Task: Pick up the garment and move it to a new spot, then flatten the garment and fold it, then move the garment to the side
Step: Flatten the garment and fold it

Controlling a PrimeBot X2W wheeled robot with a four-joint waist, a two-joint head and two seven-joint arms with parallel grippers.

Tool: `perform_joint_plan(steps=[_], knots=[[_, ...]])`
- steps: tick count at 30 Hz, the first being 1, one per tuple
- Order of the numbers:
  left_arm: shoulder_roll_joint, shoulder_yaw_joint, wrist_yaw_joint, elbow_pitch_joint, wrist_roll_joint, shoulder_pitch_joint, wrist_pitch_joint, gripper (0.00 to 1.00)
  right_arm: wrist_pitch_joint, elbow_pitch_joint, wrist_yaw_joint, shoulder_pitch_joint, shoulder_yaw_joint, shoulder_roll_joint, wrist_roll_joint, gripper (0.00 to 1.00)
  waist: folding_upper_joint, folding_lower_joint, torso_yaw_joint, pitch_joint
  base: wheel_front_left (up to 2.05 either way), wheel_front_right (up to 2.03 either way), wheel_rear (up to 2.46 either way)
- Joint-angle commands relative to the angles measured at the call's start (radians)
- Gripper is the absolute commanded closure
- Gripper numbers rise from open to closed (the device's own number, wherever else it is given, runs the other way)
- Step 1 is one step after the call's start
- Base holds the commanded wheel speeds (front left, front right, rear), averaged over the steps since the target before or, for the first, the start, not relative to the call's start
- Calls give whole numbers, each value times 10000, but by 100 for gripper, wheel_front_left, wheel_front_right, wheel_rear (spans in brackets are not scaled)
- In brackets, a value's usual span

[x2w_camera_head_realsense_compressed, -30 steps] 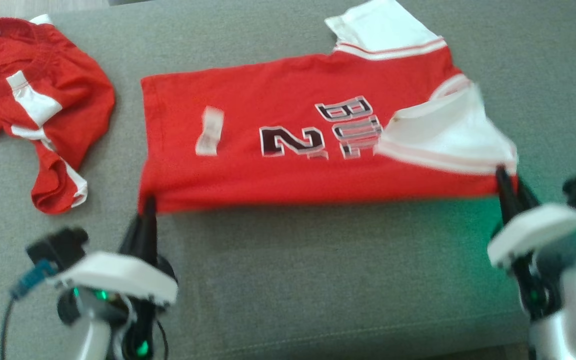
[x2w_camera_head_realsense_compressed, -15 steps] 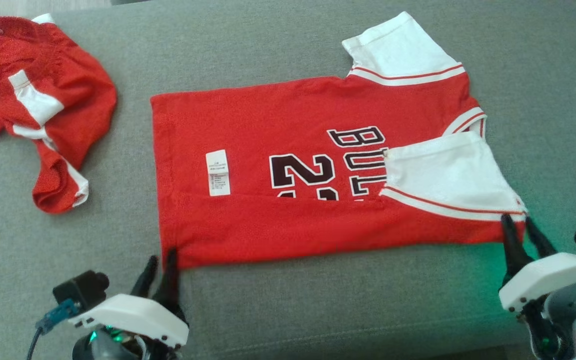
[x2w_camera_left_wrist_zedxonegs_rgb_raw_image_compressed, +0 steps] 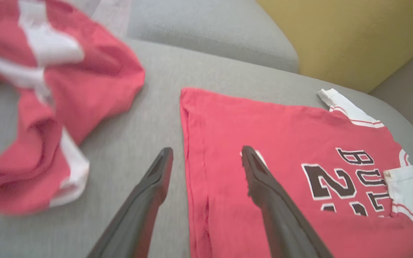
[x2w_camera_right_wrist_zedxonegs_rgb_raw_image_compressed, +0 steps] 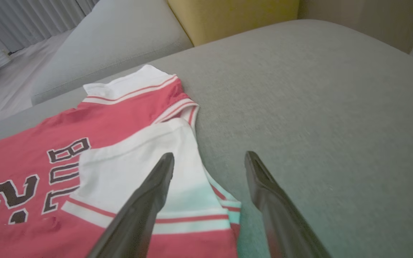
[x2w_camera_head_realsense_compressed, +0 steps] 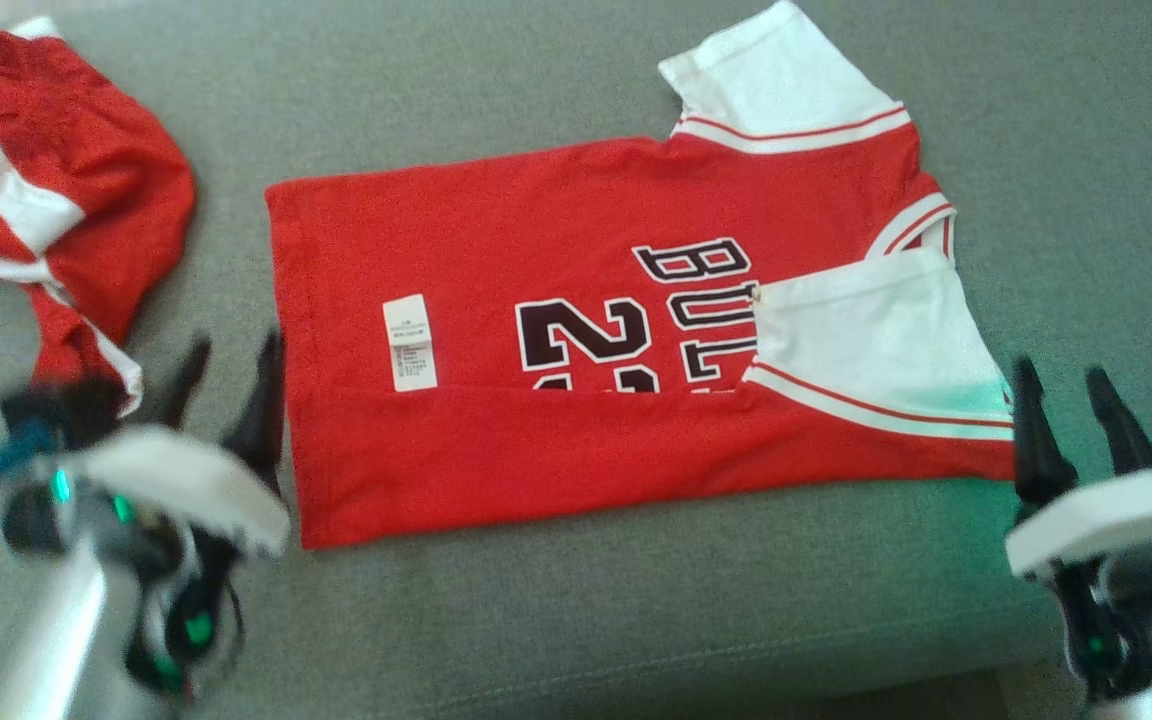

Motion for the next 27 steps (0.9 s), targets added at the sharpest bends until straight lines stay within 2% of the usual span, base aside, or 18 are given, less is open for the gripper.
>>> perform_joint_plan(steps=[1,7,12,19,27], knots=[[444,247,-126,-378,171,-897,254,0,-57,-494,65,-586,368,-96,-94,0,0,0,-85,231,0,0,0],[1442,-197,-798,121,538,-3208,1907,0,52,-747,65,-1699,1288,-96,-309,0,0,0,-388,1080,0,0,0],[2022,-320,-1076,829,735,-4495,2838,0,3,-730,65,-2514,1958,-95,-388,0,0,0,-663,1795,0,0,0],[2382,-310,-1064,1541,806,-5429,3583,0,-112,-602,65,-3191,2354,-159,-456,0,0,0,-894,2474,0,0,0],[2627,-255,-884,1756,765,-5595,4085,0,-205,-443,65,-3562,2612,-335,-439,0,0,0,-978,2632,0,0,0]])
